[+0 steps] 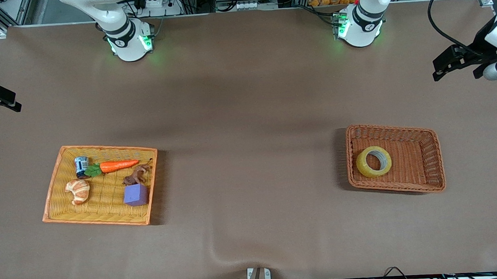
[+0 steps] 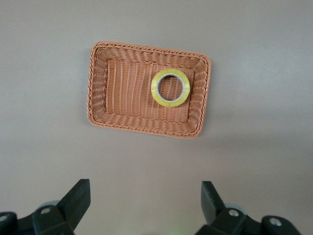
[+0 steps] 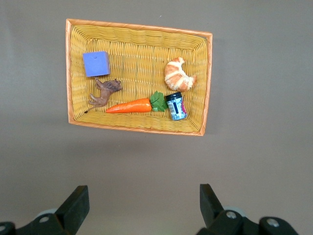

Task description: Transfer tape with both arms

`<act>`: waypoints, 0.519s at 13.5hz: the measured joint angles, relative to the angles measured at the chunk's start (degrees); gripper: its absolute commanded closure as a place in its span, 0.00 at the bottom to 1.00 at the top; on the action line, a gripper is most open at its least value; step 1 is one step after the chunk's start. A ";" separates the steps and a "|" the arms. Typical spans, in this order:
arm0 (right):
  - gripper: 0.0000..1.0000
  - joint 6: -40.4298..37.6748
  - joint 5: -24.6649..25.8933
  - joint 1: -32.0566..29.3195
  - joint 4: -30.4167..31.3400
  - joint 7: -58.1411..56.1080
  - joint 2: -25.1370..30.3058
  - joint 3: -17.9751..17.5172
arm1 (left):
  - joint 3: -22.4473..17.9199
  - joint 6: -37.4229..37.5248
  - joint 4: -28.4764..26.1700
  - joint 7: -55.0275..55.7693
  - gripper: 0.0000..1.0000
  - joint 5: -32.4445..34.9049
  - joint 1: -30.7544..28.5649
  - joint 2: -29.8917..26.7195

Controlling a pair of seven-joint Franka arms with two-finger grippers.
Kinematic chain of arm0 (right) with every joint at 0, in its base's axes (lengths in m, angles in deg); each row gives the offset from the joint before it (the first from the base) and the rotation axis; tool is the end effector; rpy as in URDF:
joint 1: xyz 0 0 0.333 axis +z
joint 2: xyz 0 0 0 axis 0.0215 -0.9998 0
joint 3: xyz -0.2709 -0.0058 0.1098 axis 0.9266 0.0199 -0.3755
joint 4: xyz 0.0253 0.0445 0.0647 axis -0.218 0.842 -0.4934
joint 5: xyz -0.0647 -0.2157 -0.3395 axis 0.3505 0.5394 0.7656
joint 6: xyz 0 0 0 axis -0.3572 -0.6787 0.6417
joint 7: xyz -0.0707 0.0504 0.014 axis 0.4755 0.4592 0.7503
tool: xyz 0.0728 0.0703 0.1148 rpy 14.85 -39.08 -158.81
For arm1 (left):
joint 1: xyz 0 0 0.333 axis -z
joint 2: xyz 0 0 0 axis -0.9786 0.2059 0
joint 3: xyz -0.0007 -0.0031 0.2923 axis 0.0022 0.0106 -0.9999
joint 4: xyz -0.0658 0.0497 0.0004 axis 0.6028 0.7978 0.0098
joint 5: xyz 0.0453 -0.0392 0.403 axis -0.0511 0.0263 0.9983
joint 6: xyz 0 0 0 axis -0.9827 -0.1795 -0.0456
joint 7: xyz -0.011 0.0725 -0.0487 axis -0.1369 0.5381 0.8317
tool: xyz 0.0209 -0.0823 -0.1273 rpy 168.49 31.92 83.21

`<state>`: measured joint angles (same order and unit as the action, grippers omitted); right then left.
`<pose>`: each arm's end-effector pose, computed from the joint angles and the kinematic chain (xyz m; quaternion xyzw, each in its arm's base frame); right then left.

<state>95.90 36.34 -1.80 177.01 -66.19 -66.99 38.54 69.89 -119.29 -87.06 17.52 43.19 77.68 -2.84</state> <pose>0.5545 -0.0692 0.5621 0.9999 0.0056 -0.0132 0.0014 0.5468 -0.0439 0.5800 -1.0000 0.0012 -0.0053 0.0074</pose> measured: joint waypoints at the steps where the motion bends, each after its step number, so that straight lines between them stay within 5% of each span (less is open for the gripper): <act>1: 0.00 -0.02 0.00 0.00 0.00 0.00 0.00 0.00 | -0.35 -0.02 -0.12 0.00 0.00 0.00 0.40 0.02; 7: 0.00 -0.04 0.00 0.00 0.00 0.00 0.00 -0.01 | -0.70 -0.22 0.02 0.00 0.00 2.80 1.59 0.25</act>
<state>95.87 36.34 -1.80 177.01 -66.19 -66.99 38.53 69.19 -119.50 -87.04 17.52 45.99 79.27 -2.59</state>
